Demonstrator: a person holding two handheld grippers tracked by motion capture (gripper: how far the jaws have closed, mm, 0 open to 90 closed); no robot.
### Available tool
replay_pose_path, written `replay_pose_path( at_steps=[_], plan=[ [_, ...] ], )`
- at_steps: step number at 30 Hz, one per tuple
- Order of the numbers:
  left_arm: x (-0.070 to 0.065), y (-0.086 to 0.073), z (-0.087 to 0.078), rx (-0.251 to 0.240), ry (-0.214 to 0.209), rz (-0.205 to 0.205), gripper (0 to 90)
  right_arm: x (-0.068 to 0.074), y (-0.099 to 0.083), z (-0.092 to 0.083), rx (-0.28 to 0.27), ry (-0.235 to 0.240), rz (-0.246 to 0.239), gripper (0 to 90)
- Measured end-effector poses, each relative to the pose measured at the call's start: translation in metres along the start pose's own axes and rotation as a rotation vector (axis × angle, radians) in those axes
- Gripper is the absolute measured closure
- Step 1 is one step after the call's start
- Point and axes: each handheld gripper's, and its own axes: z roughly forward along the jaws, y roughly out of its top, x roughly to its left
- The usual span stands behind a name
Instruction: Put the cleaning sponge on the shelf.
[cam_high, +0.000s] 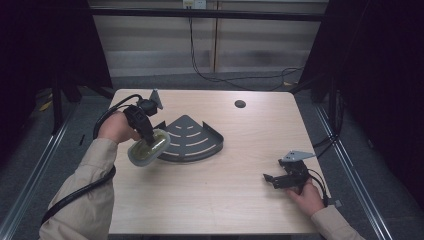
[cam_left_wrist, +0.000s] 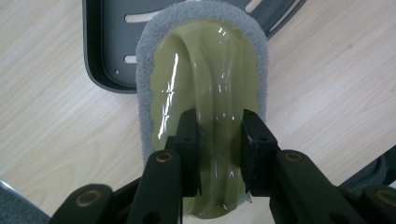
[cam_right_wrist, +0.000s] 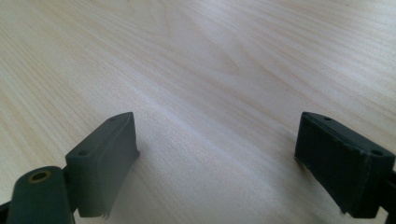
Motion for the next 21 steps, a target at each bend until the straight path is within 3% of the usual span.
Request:
replay_pose_path(
  at_steps=[6, 21],
  plan=[
    [0.001, 0.008, -0.001, -0.010, 0.012, 0.002, 71.9, 0.000, 0.000, 0.000, 0.000, -0.001, 0.000, 12.4],
    [0.007, 0.024, 0.000, -0.018, -0.007, -0.006, 72.0, 0.000, 0.000, 0.000, 0.000, 0.000, -0.001, 12.4]
  ],
)
